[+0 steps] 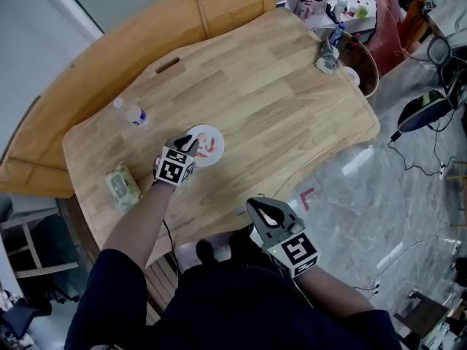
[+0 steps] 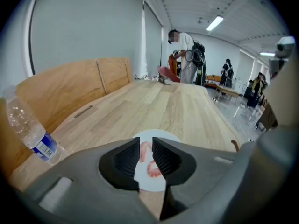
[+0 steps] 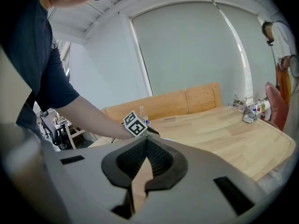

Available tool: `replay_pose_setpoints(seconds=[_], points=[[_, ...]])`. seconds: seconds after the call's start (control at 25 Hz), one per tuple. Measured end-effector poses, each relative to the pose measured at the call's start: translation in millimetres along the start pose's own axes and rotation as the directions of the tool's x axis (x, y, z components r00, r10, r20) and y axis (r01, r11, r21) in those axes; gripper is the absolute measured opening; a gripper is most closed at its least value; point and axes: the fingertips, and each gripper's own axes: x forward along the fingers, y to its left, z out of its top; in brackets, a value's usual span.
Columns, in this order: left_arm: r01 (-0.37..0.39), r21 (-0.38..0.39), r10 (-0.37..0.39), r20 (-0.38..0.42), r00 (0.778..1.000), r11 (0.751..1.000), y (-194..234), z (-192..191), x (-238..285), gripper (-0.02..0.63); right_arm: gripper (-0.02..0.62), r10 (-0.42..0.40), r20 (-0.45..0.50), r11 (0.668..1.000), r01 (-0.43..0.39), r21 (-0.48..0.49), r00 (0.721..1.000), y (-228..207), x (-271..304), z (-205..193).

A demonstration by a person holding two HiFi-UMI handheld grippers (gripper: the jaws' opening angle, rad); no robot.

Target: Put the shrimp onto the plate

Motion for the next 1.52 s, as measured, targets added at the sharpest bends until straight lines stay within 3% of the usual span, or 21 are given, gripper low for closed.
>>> replay_pose_setpoints(seconds=[0.24,0.44,1.0,1.12,1.28,1.52], points=[[0.032,-0.134,-0.008,0.175,0.985,0.99,-21.2,21.5,-84.9,0.074,0.009,0.003,0.022,0.999,-0.002,-0.039,1.0,29.9,-1.5,14.9],[0.042,-0.166,0.007,0.283,0.959,0.985,-49.2,21.2,-164.1,0.074,0.009,0.007,0.037,0.998,-0.005,-0.068,0.999,62.1,1.9,22.7],[0.125,-0.096,-0.067,0.46,0.885,0.988,-125.0,1.8,-335.7,0.017,0.009,0.065,0.03,0.982,-0.059,-0.181,0.997,178.2,12.1,22.4],[0.131,-0.067,-0.083,0.48,0.873,0.989,-133.3,-1.4,-359.8,0.008,0.009,0.071,0.046,0.978,-0.061,-0.2,0.996,198.0,11.7,25.8],[0.149,-0.083,-0.086,0.512,0.854,0.985,-143.0,-9.1,-380.7,0.006,0.009,0.069,0.062,0.978,-0.056,-0.2,0.996,215.2,9.4,26.8],[0.155,-0.049,-0.108,0.517,0.849,0.987,-150.1,-21.4,-394.7,0.006,0.009,0.073,0.084,0.98,-0.056,-0.192,0.994,233.3,5.1,24.6]])
